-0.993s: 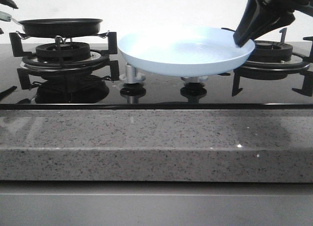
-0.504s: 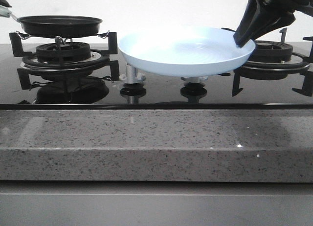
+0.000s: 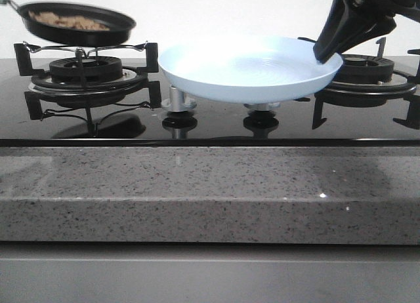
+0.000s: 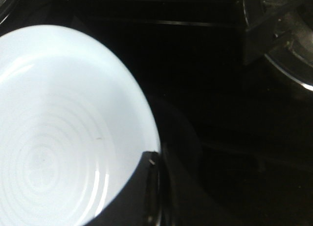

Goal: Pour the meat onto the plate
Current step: 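Grasp the green pan handle with the left gripper and lift the pan, then tip the pan over the plate with the left gripper, pouring meat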

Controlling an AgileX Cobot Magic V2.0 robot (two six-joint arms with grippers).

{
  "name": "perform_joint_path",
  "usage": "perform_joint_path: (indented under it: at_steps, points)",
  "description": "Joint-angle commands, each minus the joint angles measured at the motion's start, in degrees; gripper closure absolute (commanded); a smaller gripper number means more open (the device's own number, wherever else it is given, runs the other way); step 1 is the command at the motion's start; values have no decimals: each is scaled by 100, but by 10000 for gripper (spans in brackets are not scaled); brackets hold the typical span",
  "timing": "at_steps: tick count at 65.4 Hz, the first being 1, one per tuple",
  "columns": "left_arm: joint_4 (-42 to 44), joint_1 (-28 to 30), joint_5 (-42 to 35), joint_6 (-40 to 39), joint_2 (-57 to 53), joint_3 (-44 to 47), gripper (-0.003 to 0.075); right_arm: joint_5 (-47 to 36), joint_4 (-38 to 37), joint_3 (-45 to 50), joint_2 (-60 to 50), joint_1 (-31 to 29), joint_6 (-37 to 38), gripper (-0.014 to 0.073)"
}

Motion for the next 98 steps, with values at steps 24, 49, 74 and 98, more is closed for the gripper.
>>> perform_joint_path:
  at_steps: [24,49,74,98]
  points:
    - [-997,-729,-413,846,-2470,937,741,-269,145,-146,-248,-12,-44,661]
    - [-830,-2495,-1411,1520,-2629,963,741,-269,145,-146,-248,-12,-44,661]
    - [-478,-3591,-1987,3104,-2617,963,741,-269,145,-146,-248,-12,-44,661]
    - [-467,-3944,-2015,5065,-2617,963,741,-269,145,-146,-248,-12,-44,661]
